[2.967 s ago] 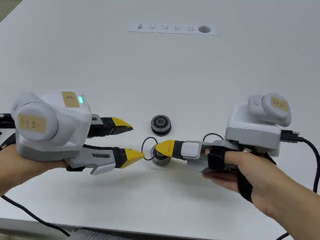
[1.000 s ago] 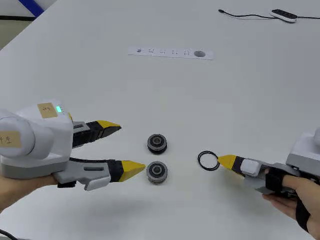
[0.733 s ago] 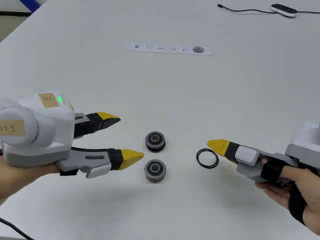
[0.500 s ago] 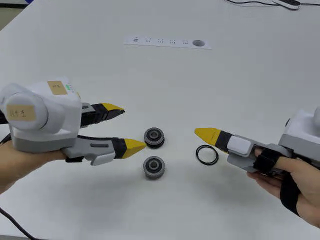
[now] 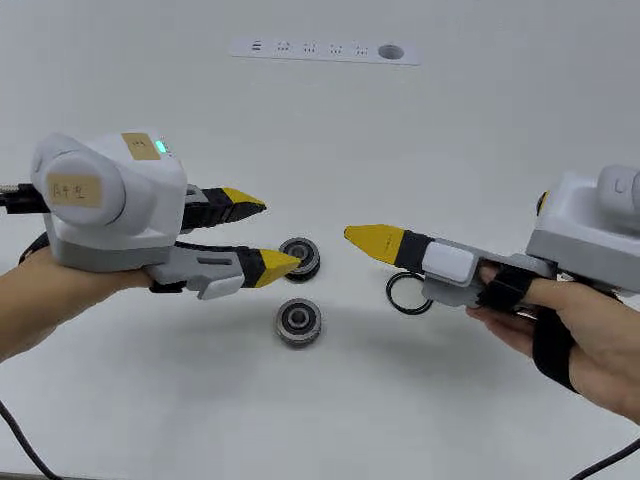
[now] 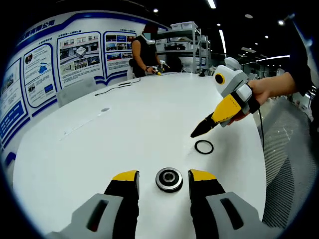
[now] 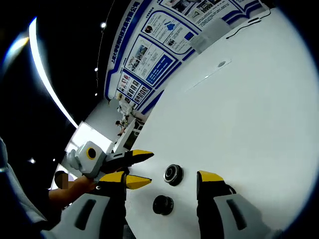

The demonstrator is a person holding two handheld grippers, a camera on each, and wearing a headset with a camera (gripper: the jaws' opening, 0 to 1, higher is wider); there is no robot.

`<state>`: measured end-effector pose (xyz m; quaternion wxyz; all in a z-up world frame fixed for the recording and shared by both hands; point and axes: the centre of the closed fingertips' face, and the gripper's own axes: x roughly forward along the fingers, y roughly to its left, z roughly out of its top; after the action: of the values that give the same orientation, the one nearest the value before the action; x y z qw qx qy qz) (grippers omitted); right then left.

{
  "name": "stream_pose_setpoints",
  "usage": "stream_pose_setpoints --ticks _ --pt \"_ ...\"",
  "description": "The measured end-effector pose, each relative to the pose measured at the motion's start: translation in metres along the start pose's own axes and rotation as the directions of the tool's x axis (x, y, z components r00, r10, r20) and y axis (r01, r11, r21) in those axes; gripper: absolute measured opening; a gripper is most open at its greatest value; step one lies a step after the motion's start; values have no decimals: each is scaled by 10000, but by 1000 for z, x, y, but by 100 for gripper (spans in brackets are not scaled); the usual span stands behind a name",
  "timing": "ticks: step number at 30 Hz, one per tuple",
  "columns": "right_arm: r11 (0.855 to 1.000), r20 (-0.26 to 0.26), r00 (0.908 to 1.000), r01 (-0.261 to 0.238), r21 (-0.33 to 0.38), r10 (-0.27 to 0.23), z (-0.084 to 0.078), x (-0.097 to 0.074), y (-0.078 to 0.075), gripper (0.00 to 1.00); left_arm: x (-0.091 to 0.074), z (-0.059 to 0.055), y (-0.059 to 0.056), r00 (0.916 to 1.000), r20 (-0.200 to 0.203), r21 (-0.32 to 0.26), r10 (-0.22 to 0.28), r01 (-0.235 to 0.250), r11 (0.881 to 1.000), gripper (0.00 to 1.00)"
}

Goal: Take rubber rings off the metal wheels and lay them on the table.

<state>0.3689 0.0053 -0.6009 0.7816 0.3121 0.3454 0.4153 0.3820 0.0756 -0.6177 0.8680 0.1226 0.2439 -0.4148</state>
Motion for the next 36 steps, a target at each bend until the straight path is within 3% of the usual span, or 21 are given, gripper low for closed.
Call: stream_pose_setpoints --ticks 13,26,36 --pt "9992 -281 9989 -382 139 386 -6 12 5 58 21 -7 -2 9986 -335 214 -417 424 9989 30" --pt "9975 -277 9979 -566 422 578 -10 21 5 58 27 -16 -9 9938 -650 181 -896 910 9957 17" --pt "9965 -453 9960 -751 371 768 -12 31 7 59 30 -19 -11 9918 -762 97 -1025 1035 9946 16"
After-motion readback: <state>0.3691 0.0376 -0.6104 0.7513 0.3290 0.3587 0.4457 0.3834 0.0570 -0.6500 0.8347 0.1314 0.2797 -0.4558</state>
